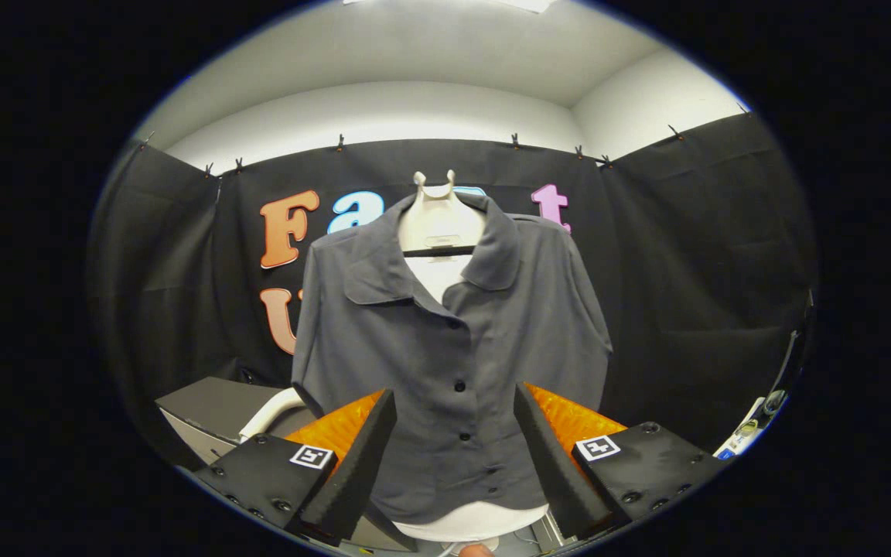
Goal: Iron the clothes twice with a garment steamer, once on the left side and once on the right side.
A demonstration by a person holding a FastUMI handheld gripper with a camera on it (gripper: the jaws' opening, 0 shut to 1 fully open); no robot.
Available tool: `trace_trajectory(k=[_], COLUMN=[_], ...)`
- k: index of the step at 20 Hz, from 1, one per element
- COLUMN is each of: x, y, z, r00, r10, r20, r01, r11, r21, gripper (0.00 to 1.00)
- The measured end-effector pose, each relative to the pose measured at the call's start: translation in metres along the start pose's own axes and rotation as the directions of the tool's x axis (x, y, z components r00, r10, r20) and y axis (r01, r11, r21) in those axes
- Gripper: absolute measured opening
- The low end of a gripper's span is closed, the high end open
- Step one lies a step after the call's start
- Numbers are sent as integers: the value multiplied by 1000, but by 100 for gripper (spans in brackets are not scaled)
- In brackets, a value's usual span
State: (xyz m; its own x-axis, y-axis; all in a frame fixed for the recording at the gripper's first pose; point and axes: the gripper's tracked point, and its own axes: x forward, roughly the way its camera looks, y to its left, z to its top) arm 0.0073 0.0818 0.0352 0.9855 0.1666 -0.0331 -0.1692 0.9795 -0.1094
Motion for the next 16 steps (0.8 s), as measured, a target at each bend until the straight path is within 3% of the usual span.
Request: trace_trajectory(k=[9,16], x=[46,73], y=[133,223], z=[11,3], r00=[969,927], r10=[228,336], r20=[-96,-166], r01=[-227,-332], r11=[974,942], r21=[21,47], gripper=[98,98])
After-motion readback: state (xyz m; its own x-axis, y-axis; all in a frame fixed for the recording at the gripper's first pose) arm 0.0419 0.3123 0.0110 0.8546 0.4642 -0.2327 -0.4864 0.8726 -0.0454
